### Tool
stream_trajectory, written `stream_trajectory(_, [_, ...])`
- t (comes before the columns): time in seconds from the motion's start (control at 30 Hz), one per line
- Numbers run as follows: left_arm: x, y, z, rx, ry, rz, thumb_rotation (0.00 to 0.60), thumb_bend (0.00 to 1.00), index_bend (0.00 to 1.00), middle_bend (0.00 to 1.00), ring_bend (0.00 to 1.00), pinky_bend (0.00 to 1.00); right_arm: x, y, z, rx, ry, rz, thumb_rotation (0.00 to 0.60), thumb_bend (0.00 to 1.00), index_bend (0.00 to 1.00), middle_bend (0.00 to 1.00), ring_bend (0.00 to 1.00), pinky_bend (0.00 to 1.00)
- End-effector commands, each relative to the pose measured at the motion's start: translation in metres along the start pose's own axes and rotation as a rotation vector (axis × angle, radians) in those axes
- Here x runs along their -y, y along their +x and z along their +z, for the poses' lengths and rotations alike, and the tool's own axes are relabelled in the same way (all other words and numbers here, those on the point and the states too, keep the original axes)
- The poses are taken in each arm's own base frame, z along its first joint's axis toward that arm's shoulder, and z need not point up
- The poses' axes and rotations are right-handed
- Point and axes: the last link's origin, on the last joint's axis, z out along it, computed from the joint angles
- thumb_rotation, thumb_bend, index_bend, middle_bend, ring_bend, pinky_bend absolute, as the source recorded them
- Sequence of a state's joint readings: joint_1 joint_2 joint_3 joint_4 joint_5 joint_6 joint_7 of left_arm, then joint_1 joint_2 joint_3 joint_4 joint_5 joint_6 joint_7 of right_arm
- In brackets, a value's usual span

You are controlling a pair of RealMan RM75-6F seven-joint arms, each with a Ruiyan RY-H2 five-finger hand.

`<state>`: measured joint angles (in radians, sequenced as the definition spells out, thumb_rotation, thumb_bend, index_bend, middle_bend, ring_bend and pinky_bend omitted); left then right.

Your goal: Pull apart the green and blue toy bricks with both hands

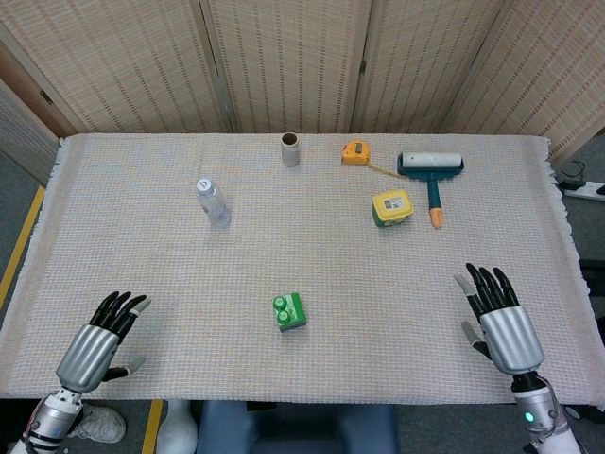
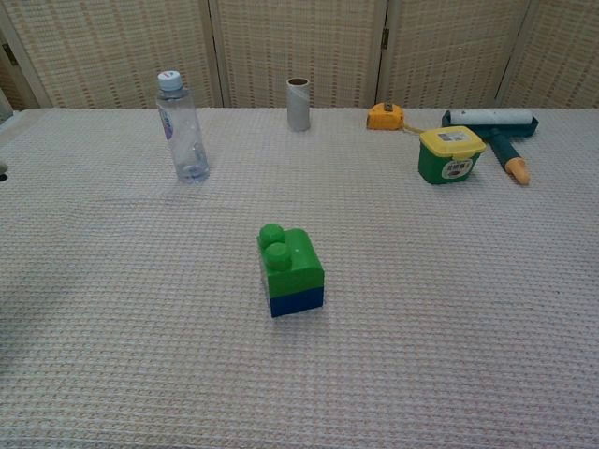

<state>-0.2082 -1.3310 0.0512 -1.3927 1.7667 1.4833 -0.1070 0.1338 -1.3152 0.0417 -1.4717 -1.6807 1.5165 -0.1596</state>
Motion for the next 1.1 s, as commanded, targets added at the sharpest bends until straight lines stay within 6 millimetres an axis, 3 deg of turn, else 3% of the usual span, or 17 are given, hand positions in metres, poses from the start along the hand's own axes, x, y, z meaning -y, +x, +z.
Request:
stream_trajectory(0.03, [-0.008, -0.007, 0.022, -0.008, -0.021, -0.187, 0.6, 0.23, 0.04, 0.19, 0.07, 0.13, 0.002, 0.0, 0.01, -0.037, 0.015, 0.043, 0.6, 0.41, 0.0, 0.01, 0.0, 0.0])
stream_trajectory(0.27, [-0.014, 0.003, 0.054, 0.006, 0.014, -0.25, 0.6, 0.23, 0.06, 0.2, 0.08, 0.1, -0.005, -0.006, 0.034, 0.012, -0.017, 0.039, 0.6, 0.41, 0.0, 0.01, 0.0, 0.0])
stream_trajectory(0.53, [-0.049, -0.011, 0.079, 0.073, 0.08, -0.313, 0.6, 0.23, 0.03, 0.2, 0.06, 0.07, -0.004, -0.009, 0.066, 0.043, -0.016, 0.074, 0.6, 0.41, 0.0, 0.01, 0.0, 0.0])
stream_trajectory(0.87, [-0.087, -0.043, 0.095, 0.146, 0.135, -0.307, 0.6, 0.21, 0.02, 0.2, 0.06, 0.07, -0.008, -0.002, 0.062, 0.017, -0.017, 0.132, 0.6, 0.41, 0.0, 0.01, 0.01, 0.0])
stream_trajectory(1.1, [-0.111, -0.053, 0.101, 0.183, 0.201, -0.426, 0.6, 0.19, 0.02, 0.21, 0.06, 0.09, -0.009, 0.0, 0.063, 0.044, -0.009, 0.149, 0.6, 0.41, 0.0, 0.01, 0.0, 0.0])
